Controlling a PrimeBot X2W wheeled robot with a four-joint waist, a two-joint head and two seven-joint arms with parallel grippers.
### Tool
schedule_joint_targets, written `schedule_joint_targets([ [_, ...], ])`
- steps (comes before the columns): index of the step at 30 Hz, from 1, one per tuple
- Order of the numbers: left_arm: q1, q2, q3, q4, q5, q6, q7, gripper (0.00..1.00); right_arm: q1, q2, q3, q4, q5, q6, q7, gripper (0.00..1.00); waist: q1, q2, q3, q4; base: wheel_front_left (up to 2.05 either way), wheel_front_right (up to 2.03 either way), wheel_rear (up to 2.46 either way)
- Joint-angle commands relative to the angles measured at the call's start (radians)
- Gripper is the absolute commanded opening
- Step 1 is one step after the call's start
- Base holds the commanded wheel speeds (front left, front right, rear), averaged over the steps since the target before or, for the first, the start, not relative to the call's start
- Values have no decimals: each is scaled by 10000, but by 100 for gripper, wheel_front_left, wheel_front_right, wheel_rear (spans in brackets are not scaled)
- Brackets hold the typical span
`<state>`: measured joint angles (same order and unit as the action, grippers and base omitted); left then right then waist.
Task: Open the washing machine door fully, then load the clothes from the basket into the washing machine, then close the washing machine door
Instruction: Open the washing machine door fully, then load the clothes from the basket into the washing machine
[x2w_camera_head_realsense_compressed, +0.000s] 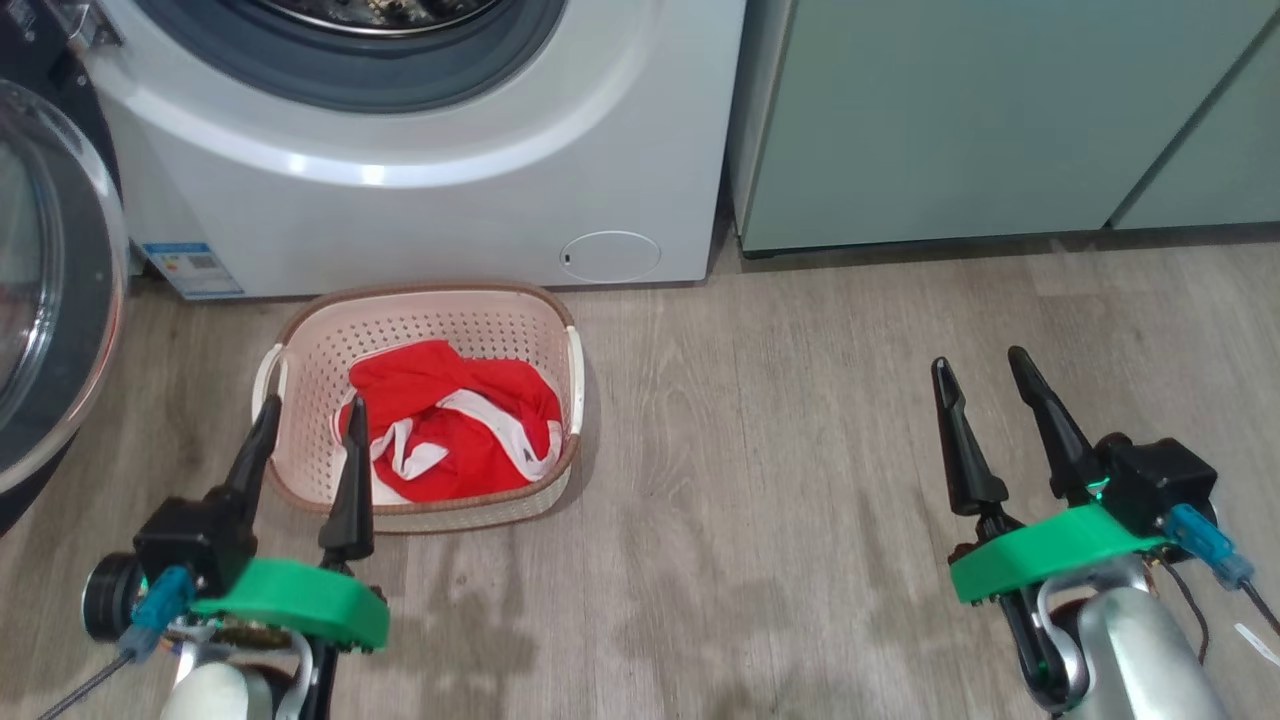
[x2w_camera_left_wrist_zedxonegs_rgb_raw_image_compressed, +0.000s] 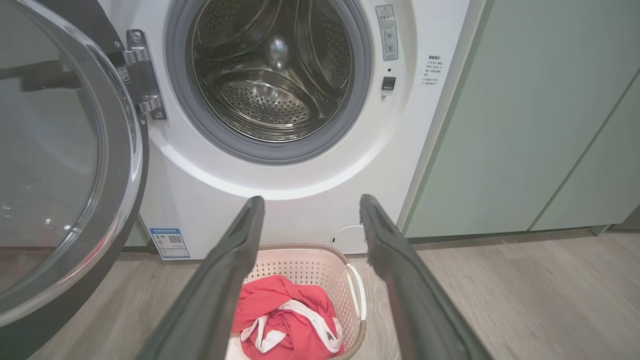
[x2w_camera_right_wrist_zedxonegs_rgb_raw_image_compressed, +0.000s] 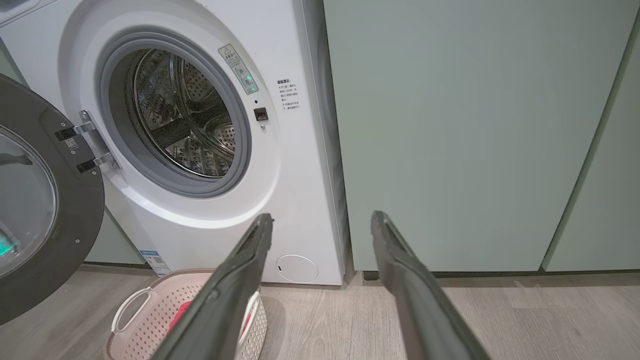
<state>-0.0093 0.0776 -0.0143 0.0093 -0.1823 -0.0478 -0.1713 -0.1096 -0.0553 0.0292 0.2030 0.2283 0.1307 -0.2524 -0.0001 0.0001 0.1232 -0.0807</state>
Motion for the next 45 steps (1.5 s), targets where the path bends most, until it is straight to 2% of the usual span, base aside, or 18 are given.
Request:
schedule_joint_targets([
  [1,-184,185,291,-325,33,107,12,100,-137,51,198,-353,-7,0,-93,100,1,-1,-28,-32,0,0,0],
  [9,-52,171,262,-382,94,355,37,100,-75,51,164,-364,12,0,-93,100,1,-1,-128,-8,0,0,0],
  [36,-211,345,-20,-346,-21,457,108,100,-26,51,153,-351,192,0,-93,100,1,-1,-157,43,0,0,0],
  [45,-245,345,-130,-342,-44,516,148,100,-25,51,161,-343,216,0,-93,100,1,-1,-178,12,99,-99,0],
])
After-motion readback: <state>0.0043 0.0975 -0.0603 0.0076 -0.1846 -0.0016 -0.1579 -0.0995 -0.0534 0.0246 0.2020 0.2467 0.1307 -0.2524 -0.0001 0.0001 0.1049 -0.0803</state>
